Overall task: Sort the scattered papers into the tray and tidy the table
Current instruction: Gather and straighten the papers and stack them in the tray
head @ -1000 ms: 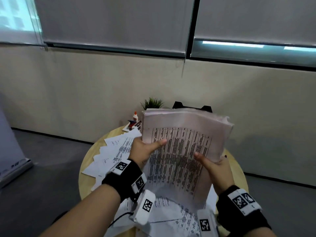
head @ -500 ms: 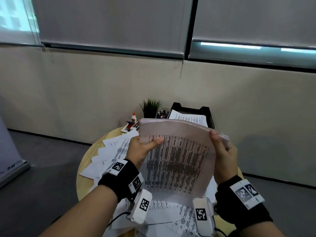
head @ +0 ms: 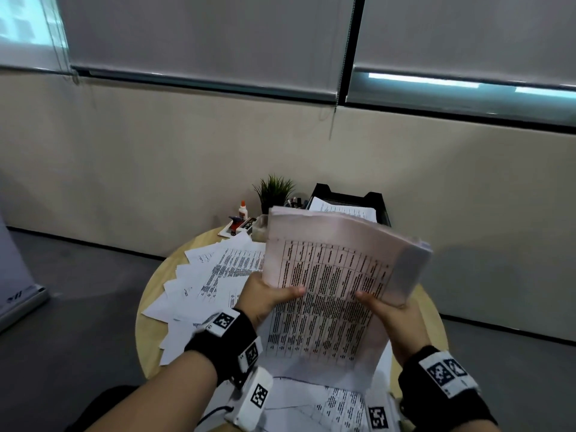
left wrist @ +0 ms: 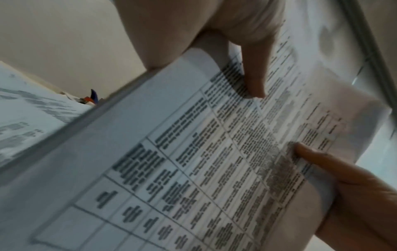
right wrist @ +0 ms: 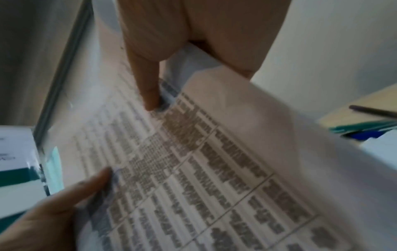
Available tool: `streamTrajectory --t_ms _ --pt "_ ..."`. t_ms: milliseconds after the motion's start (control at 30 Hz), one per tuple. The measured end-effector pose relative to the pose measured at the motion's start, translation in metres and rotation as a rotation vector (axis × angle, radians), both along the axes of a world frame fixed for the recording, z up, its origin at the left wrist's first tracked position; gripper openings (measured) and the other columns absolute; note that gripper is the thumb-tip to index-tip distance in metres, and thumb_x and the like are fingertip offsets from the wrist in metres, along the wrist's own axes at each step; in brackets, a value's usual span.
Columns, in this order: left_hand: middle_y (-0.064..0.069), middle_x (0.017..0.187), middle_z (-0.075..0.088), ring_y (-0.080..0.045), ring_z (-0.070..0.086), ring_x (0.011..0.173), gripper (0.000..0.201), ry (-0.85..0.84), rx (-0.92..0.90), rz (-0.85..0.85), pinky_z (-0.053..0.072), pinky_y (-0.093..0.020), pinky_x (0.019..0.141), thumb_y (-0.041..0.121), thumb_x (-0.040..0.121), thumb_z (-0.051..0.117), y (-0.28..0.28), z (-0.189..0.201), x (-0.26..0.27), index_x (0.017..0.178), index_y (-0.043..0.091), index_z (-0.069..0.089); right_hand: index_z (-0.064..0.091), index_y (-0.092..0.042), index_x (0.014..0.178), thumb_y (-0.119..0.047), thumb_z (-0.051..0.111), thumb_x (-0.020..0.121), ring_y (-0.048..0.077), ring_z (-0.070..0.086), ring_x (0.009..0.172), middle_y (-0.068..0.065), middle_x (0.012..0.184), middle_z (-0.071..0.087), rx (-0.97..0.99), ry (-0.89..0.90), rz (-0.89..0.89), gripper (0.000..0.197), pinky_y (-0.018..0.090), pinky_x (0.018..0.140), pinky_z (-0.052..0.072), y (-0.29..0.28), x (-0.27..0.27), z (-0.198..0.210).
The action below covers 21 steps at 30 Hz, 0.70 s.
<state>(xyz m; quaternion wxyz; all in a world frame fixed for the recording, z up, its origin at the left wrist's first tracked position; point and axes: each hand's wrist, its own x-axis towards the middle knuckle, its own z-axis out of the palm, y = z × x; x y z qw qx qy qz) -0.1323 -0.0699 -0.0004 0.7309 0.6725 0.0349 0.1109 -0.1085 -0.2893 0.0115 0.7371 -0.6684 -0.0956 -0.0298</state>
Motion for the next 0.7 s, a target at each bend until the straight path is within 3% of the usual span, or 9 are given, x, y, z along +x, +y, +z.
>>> streamTrajectory --t_ms 100,167,267,367,433,500,567,633,700 --pt "-0.011 0.087 0.067 -0.024 0.066 0.088 0.035 -0.036 -0.018 0.035 0.055 -0.029 0.078 0.009 0.065 0.081 0.0 0.005 0.009 0.093 0.006 0.059 0.072 -0.018 0.093 0.002 0.075 0.072 0.012 0.071 0.088 -0.004 0.092 0.076 0.069 -0.041 -0.071 0.029 0.032 0.082 0.054 0.002 0.003 0.011" --pt "-0.008 0.086 0.067 -0.022 0.066 0.086 0.037 -0.027 -0.04 0.055 0.055 -0.031 0.08 0.009 0.065 0.081 0.001 0.005 0.013 0.095 0.005 0.059 0.072 -0.016 0.096 0.002 0.075 0.072 0.013 0.071 0.089 -0.003 0.094 0.076 0.074 -0.045 -0.076 0.03 0.03 0.08 0.053 0.003 0.006 0.011" --pt "-0.013 0.09 0.067 -0.023 0.066 0.087 0.036 0.055 -0.033 0.063 0.054 -0.025 0.074 0.009 0.066 0.08 0.0 -0.018 0.011 0.094 0.001 0.06 0.071 -0.009 0.099 -0.004 0.076 0.073 0.019 0.071 0.091 0.001 0.094 0.076 0.005 0.088 -0.059 0.027 0.035 0.083 0.053 0.007 0.006 -0.018" --pt "-0.015 0.09 0.066 -0.023 0.065 0.084 0.034 0.214 -0.012 0.08 0.049 -0.022 0.067 0.012 0.067 0.081 -0.003 -0.056 0.002 0.09 0.002 0.059 0.069 -0.002 0.09 -0.01 0.073 0.079 0.026 0.068 0.086 0.007 0.084 0.074 -0.073 0.226 -0.105 0.015 0.028 0.066 0.048 0.012 0.0 -0.056" --pt "-0.017 0.094 0.069 -0.025 0.066 0.087 0.033 0.26 0.028 0.091 0.047 -0.022 0.065 0.016 0.068 0.081 -0.007 -0.067 -0.004 0.09 0.002 0.061 0.068 -0.005 0.092 -0.012 0.069 0.084 0.027 0.065 0.087 0.005 0.085 0.071 -0.062 0.252 -0.156 0.011 0.027 0.064 0.045 0.014 -0.002 -0.071" --pt "-0.014 0.089 0.069 -0.023 0.066 0.082 0.031 0.258 0.086 0.076 0.048 -0.024 0.066 0.021 0.07 0.08 -0.008 -0.065 -0.004 0.087 0.004 0.06 0.066 -0.007 0.095 -0.01 0.067 0.086 0.027 0.063 0.089 0.005 0.09 0.07 -0.04 0.249 -0.189 0.009 0.027 0.067 0.045 0.015 0.0 -0.073" --pt "-0.008 0.08 0.068 -0.018 0.064 0.076 0.034 0.284 0.139 0.062 0.052 -0.031 0.072 0.029 0.07 0.08 -0.008 -0.058 0.002 0.085 0.008 0.058 0.065 -0.007 0.088 -0.006 0.065 0.087 0.027 0.061 0.084 0.008 0.086 0.067 -0.042 0.251 -0.211 0.002 0.028 0.069 0.045 0.014 0.003 -0.065" --pt "-0.014 0.089 0.071 -0.028 0.068 0.085 0.048 0.294 0.175 0.021 0.054 -0.044 0.086 0.034 0.064 0.083 -0.004 -0.055 0.011 0.095 0.004 0.063 0.061 0.0 0.084 0.0 0.062 0.087 0.024 0.055 0.081 0.016 0.082 0.063 -0.031 0.282 -0.206 0.003 0.029 0.071 0.042 0.012 0.008 -0.059" --pt "-0.018 0.095 0.071 -0.032 0.069 0.089 0.055 0.336 0.235 -0.05 0.056 -0.043 0.085 0.037 0.061 0.085 0.0 -0.057 0.018 0.098 0.002 0.065 0.057 0.01 0.088 0.003 0.062 0.086 0.023 0.049 0.077 0.027 0.08 0.059 -0.063 0.323 -0.205 0.009 0.028 0.068 0.039 0.008 0.009 -0.059"
